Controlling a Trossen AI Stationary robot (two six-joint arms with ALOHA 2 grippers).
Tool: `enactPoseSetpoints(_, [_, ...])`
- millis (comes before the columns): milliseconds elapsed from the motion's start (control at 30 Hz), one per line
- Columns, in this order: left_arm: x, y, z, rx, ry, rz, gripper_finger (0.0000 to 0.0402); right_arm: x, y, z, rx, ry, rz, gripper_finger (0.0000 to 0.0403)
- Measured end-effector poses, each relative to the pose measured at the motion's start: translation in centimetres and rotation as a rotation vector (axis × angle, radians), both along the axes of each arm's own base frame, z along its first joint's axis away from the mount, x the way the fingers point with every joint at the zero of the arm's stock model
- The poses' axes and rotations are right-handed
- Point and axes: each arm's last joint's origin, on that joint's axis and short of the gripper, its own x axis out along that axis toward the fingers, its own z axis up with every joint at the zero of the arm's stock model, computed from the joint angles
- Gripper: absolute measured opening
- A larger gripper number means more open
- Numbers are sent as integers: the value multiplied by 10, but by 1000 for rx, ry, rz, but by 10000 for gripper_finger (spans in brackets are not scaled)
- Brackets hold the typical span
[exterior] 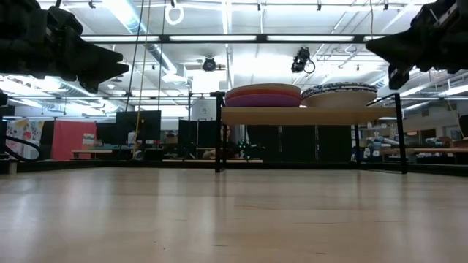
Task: Place and stack plates onto a shelf
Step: Return to Home Position
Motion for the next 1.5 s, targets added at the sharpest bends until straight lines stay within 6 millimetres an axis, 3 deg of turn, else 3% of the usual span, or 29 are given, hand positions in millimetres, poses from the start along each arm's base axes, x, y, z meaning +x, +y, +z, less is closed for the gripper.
enactPoseSetpoints(500, [0, 0, 0, -1, -1, 0, 192, 1, 0, -6, -234, 55, -47, 11])
enactPoseSetpoints(833, [0, 0, -2, 0, 19, 0, 192, 4, 0, -17, -190, 158, -19, 12])
enactPoseSetpoints(1500, [1, 0, -7, -31, 65, -17, 192, 4, 0, -17, -190, 160, -24, 13])
